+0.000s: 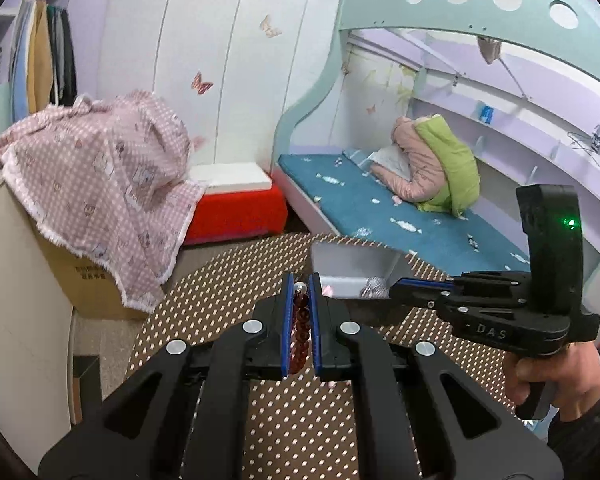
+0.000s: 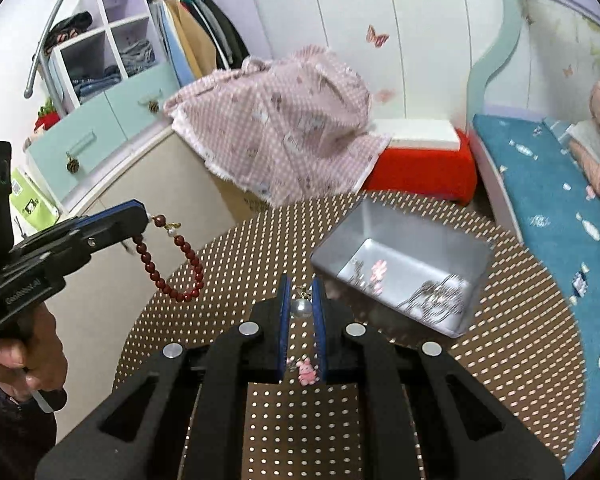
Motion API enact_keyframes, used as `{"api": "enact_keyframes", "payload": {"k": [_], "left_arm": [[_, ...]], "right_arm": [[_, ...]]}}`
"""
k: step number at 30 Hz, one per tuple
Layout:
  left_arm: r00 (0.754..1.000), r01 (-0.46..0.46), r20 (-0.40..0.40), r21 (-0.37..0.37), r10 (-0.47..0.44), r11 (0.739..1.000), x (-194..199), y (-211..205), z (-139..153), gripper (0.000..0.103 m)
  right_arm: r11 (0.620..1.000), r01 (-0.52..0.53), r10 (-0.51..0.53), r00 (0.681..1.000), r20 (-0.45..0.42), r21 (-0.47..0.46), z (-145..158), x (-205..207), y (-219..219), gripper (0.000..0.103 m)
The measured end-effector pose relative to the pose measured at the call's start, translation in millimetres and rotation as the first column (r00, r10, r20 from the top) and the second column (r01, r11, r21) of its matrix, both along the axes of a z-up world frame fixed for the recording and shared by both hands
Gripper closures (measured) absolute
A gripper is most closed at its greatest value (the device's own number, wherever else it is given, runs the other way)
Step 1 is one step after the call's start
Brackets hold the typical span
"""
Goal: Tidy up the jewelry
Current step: 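Lower both held pieces into the tin box and open both tools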
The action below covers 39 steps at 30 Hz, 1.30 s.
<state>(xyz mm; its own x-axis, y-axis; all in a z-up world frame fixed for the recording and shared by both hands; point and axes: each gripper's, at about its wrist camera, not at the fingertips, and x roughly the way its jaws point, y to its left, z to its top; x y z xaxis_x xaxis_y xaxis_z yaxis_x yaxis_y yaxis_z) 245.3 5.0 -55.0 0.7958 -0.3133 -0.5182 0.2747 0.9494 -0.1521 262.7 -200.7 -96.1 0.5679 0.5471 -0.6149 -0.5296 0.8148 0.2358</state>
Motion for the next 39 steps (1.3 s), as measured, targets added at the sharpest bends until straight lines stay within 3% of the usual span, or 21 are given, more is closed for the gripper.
{"api": "enact_keyframes", "payload": {"k": [7, 14, 31, 33, 35, 36, 37, 38, 39], "left_arm": [[0.997, 0.053, 0.055, -0.013, -0.052, 0.999, 25.5, -20.0, 35.5, 0.095], [0.991, 0.122, 0.059, -0.025, -0.12, 0.992, 63.6, -47.1, 60.5, 0.095], [0.98, 0.144, -0.137, -0.014, -0.144, 0.99, 138.0, -89.2, 8.5, 0.093], [0.981, 0.13, -0.145, -0.011, -0.13, 0.991, 140.3, -87.2, 5.1, 0.076], [0.985, 0.105, -0.135, -0.012, -0.106, 0.994, 139.9, -81.6, 3.5, 0.04], [0.988, 0.092, -0.127, -0.011, -0.093, 0.996, 138.6, -79.3, 4.5, 0.037], [0.99, 0.079, -0.118, -0.007, -0.079, 0.997, 136.8, -76.6, 5.7, 0.032], [0.992, 0.068, -0.111, -0.002, -0.068, 0.998, 134.8, -74.2, 7.1, 0.025], [0.993, 0.058, -0.103, 0.003, -0.057, 0.998, 132.8, -71.9, 8.6, 0.02]], "right_arm": [[0.999, 0.051, -0.051, 0.997, 0.061, 0.007, 36.6, 14.6, -16.5, 0.094], [0.996, 0.083, -0.084, 0.996, 0.043, 0.026, 47.1, 42.1, -26.6, 0.094], [0.988, 0.155, -0.156, 0.978, -0.138, -0.019, -2.1, 101.0, -29.1, 0.09], [0.987, 0.159, -0.161, 0.975, -0.154, -0.02, -6.3, 103.8, -29.7, 0.082], [0.985, 0.17, -0.17, 0.972, -0.164, -0.017, -8.5, 104.9, -31.6, 0.069], [0.984, 0.176, -0.176, 0.97, -0.166, -0.012, -9.4, 104.1, -33.1, 0.067], [0.983, 0.183, -0.182, 0.969, -0.166, -0.008, -9.6, 102.9, -34.5, 0.057], [0.981, 0.193, -0.191, 0.968, -0.162, -0.005, -8.6, 102.2, -35.0, 0.041], [0.978, 0.211, -0.208, 0.967, -0.149, -0.001, -6.7, 100.5, -37.6, 0.034]]}}
